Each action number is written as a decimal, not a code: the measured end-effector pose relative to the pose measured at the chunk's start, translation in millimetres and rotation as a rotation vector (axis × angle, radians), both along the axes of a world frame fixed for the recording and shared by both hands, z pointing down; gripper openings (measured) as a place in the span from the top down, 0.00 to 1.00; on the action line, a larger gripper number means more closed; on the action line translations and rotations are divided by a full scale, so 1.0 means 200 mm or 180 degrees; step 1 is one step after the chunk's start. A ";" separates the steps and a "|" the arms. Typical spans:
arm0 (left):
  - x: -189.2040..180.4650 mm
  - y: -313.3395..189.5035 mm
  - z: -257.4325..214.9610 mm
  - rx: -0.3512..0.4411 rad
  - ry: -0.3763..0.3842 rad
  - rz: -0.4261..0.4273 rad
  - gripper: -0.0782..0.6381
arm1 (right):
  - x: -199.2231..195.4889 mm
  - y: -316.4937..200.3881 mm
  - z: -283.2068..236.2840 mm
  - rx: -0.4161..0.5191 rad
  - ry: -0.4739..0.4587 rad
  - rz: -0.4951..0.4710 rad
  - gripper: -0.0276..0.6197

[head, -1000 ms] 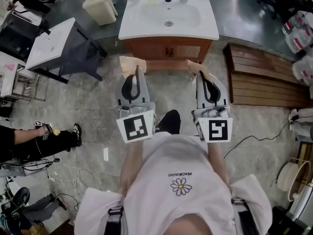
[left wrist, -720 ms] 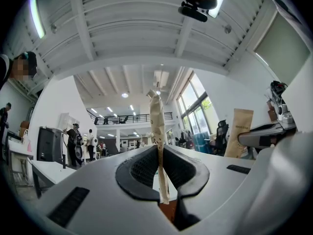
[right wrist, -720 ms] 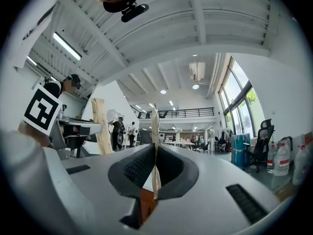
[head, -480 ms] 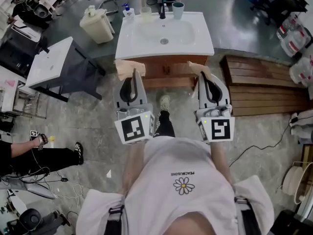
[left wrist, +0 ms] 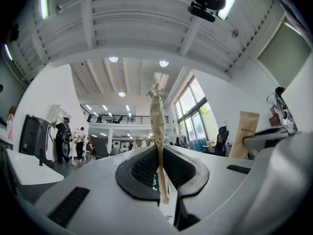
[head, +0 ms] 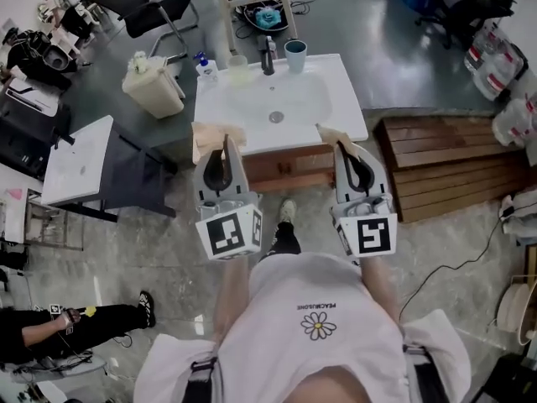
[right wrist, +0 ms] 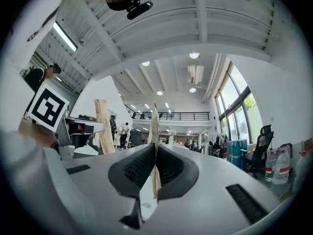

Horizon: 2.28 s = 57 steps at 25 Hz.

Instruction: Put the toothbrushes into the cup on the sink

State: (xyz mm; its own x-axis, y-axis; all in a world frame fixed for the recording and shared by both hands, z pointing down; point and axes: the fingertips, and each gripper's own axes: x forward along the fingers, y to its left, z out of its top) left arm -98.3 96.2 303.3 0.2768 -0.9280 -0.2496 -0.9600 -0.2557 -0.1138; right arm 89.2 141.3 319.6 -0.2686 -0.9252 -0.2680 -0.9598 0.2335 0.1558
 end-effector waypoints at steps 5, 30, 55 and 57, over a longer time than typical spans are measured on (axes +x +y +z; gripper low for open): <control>0.01 -0.42 -0.08 0.0012 -0.0026 0.0132 0.84 | -0.01 -0.40 -0.08 -0.0015 0.0007 0.0103 0.94; -0.13 -1.58 -0.02 -0.0187 0.0267 0.0105 0.84 | -0.16 -1.70 -0.06 -0.0271 0.0062 0.0096 0.94; -0.07 -1.72 -0.13 0.0055 0.0169 -0.0214 0.84 | -0.01 -1.99 -0.07 -0.0284 -0.0109 -0.0088 0.94; -0.07 -1.71 -0.12 0.0032 0.0187 -0.0226 0.84 | 0.04 -2.04 -0.06 -0.0350 -0.0142 -0.0050 0.94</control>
